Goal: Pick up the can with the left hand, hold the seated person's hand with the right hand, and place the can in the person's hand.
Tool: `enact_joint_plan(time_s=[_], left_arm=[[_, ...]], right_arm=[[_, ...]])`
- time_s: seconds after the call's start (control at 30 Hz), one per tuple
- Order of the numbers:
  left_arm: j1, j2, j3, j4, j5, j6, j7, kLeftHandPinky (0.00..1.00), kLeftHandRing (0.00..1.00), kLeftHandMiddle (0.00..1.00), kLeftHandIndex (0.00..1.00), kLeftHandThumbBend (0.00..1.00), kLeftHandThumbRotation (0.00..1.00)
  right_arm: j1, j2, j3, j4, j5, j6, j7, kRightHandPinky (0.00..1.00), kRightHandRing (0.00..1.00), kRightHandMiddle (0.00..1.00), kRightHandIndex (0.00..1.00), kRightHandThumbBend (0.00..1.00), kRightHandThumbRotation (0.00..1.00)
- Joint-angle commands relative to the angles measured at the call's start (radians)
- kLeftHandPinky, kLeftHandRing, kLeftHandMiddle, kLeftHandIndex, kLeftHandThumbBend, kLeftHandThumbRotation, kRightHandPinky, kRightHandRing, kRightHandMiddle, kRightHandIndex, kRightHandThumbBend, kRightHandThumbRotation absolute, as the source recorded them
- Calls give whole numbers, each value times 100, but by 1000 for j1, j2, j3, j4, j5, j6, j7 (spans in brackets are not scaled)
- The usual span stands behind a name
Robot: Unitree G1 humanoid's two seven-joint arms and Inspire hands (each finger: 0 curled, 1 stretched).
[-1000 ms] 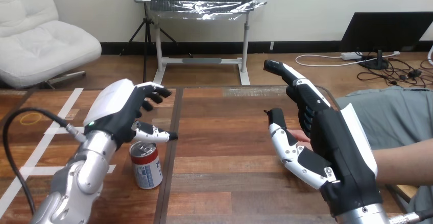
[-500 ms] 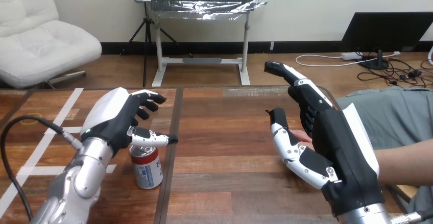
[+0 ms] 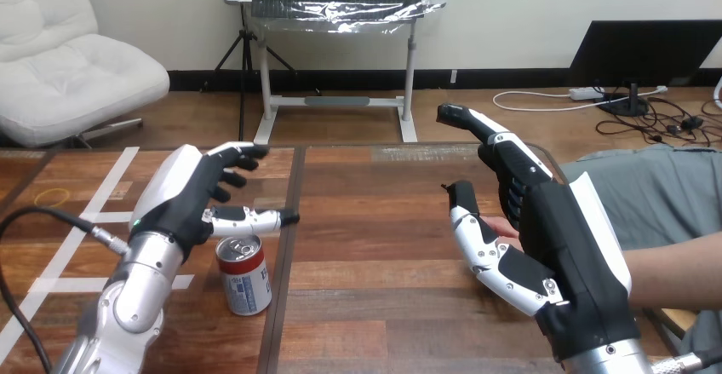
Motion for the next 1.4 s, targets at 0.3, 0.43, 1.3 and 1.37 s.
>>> enact_joint_plan(time_s=[0.3, 0.43, 1.3, 1.37], left_arm=[[11, -54, 81, 45, -71, -111, 84, 71, 76, 80, 80, 90, 33], [17, -64, 91, 66, -83, -140, 97, 72, 77, 80, 80, 90, 32], [30, -87, 105, 163, -67, -245, 144, 73, 76, 79, 80, 88, 34], [29, -87, 104, 169, -63, -253, 148, 73, 76, 79, 79, 88, 34]], right_arm=[[-65, -6, -9, -40, 9, -12, 8, 100, 100, 93, 85, 0, 0], [-68, -6, -11, -38, 7, -14, 8, 100, 100, 93, 85, 0, 0], [-73, -6, -14, -38, 16, -7, 12, 100, 100, 92, 83, 0, 0], [-74, -6, -14, -37, 13, -7, 11, 100, 100, 92, 83, 0, 0]])
